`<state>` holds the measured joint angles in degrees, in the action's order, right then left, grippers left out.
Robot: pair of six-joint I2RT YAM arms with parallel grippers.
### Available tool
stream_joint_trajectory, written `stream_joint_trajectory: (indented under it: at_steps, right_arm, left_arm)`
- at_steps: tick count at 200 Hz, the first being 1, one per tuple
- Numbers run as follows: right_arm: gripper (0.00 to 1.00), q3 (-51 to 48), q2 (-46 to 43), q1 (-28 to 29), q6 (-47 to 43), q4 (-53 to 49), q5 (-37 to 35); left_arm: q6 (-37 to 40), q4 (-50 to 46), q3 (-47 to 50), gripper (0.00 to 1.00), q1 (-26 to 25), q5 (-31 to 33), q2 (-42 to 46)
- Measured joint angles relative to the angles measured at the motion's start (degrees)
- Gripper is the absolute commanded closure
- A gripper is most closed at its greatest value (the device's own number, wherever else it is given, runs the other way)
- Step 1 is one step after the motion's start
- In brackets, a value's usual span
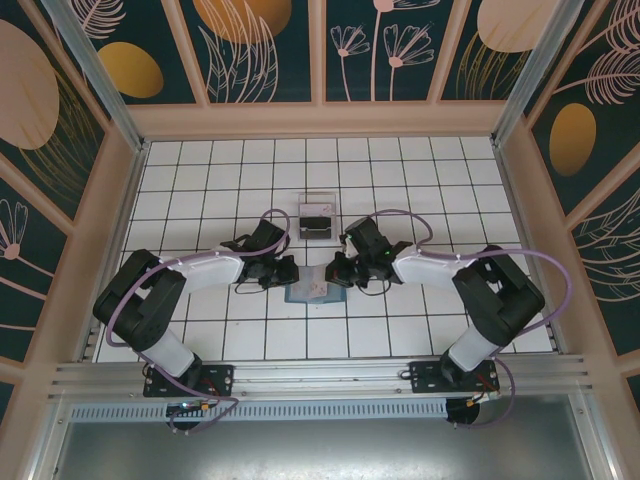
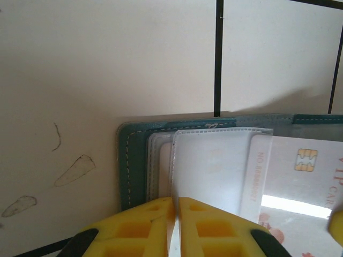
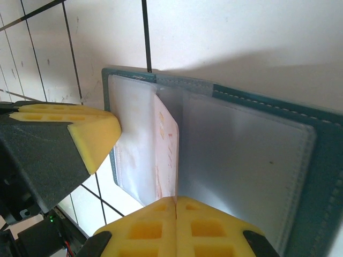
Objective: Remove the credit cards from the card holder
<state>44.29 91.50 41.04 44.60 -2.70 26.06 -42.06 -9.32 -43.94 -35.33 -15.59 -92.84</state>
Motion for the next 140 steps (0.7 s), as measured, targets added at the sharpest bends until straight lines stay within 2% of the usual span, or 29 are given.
stream_joint_trajectory:
  at_steps: [103, 140]
  right_arm:
    - [1.00, 1.8, -6.1, -1.3, -4.3, -7.8, -3.5]
    - [1.00, 3.6, -7.2, -1.3, -8.2, -8.3, -5.0]
  left_arm:
    - [0.0, -1.0, 0.0, 0.85, -0.1, 0.7, 0.7]
    - [0.0, -1.5, 0.3, 0.80, -0.1, 1.6, 1.6]
